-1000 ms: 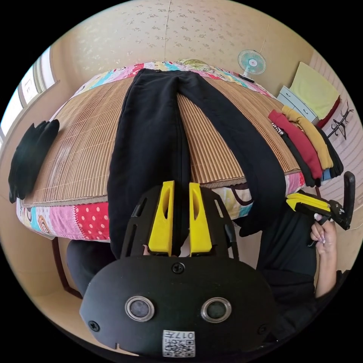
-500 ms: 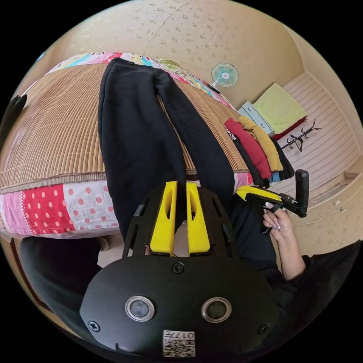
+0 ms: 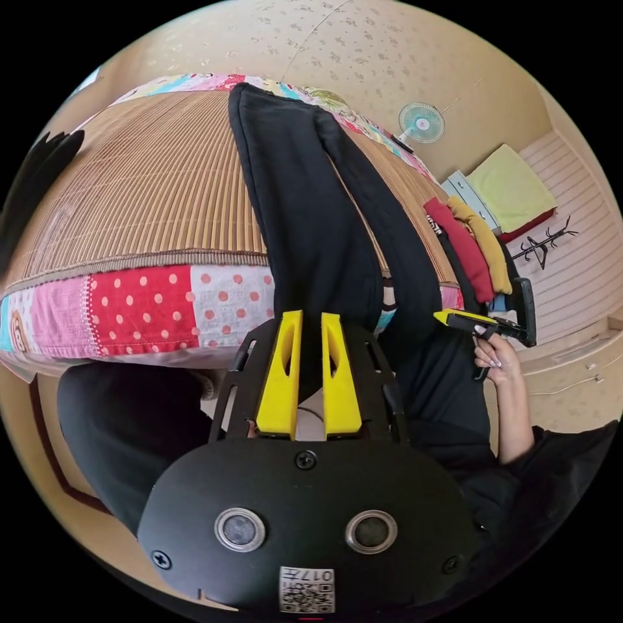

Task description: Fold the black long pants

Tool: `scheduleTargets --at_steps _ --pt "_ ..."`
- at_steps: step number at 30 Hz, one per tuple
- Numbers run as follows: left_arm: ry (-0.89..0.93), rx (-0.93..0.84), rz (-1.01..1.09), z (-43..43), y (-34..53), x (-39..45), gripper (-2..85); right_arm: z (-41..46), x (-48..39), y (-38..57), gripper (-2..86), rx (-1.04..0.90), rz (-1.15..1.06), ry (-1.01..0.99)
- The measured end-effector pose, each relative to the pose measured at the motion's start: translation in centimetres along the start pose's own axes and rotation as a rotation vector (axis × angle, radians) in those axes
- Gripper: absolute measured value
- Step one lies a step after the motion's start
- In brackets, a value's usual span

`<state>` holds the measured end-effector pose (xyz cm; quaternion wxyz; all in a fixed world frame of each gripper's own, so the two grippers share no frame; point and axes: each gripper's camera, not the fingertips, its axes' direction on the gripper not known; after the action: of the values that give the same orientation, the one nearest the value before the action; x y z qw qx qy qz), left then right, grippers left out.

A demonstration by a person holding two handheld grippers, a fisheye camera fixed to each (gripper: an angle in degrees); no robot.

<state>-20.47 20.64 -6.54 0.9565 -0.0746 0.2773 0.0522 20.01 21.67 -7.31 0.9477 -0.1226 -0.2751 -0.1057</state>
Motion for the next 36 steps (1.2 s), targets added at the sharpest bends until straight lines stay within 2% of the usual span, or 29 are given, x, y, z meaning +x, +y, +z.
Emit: scheduleTargets --at_steps 3,5,8,10,12,14,16,20,22,24,25,26,28,30,32,36 --pt "0.097 0.044 0.028 -2.1 0.1 -0.2 8.2 -5.2 -1.6 1.9 3.6 0.152 0.002 0.107" --pt "0.203 0.080 0.058 -3.4 -0.3 0.0 9.1 -7.5 -5.5 2.1 3.2 0.167 -0.174 0.181" --pt "0.436 0.076 0.150 -4.1 -2.5 0.9 11.9 -7.1 -10.5 1.5 3.0 0.151 -0.467 0.023" --pt "0.615 0.054 0.116 -2.9 -4.7 0.3 15.0 -5.6 -12.6 1.0 2.9 0.105 -0.585 -0.068" --pt "0.717 0.004 0.080 -1.3 -6.6 -0.6 16.7 -3.8 -14.3 0.5 2.8 0.054 -0.664 -0.101" --pt "0.748 -0.074 0.079 0.2 -8.3 -1.0 17.5 -1.5 -16.0 0.1 2.8 -0.002 -0.745 -0.061" --pt "0.644 -0.171 0.115 1.8 -9.5 -0.4 18.1 -0.4 -16.3 -0.3 2.7 -0.034 -0.749 -0.082" --pt "0.607 -0.210 0.155 3.3 -9.8 -0.2 14.7 0.0 -13.9 -1.1 2.7 -0.034 -0.693 -0.273" --pt "0.555 -0.229 0.169 4.1 -9.7 -1.0 7.9 -0.4 -12.3 -1.4 2.8 -0.031 -0.687 -0.349" --pt "0.575 -0.219 0.147 4.5 -9.4 -2.1 4.9 -0.7 -10.7 -2.3 2.9 -0.068 -0.686 -0.425" --pt "0.579 -0.202 0.134 4.6 -9.1 -2.9 4.3 -1.6 -9.6 -3.3 3.0 -0.064 -0.703 -0.532" --pt "0.581 -0.193 0.128 4.5 -9.0 -3.3 3.9 -2.7 -8.2 -4.7 3.4 -0.029 -0.690 -0.621" --pt "0.599 -0.151 0.083 4.3 -8.3 -5.3 3.7 -4.2 -5.8 -8.0 4.6 0.039 -0.618 -0.675" --pt "0.607 -0.130 0.057 4.2 -7.9 -6.6 3.6 -4.6 -2.7 -12.8 6.6 0.084 -0.464 -0.601" --pt "0.605 -0.116 0.049 4.1 -7.7 -7.4 3.7 -3.7 2.1 -19.9 9.0 0.142 -0.271 -0.447" --pt "0.634 -0.126 0.025 4.9 -7.9 -8.7 3.7 -1.0 11.5 -29.9 10.9 0.255 0.071 -0.411"
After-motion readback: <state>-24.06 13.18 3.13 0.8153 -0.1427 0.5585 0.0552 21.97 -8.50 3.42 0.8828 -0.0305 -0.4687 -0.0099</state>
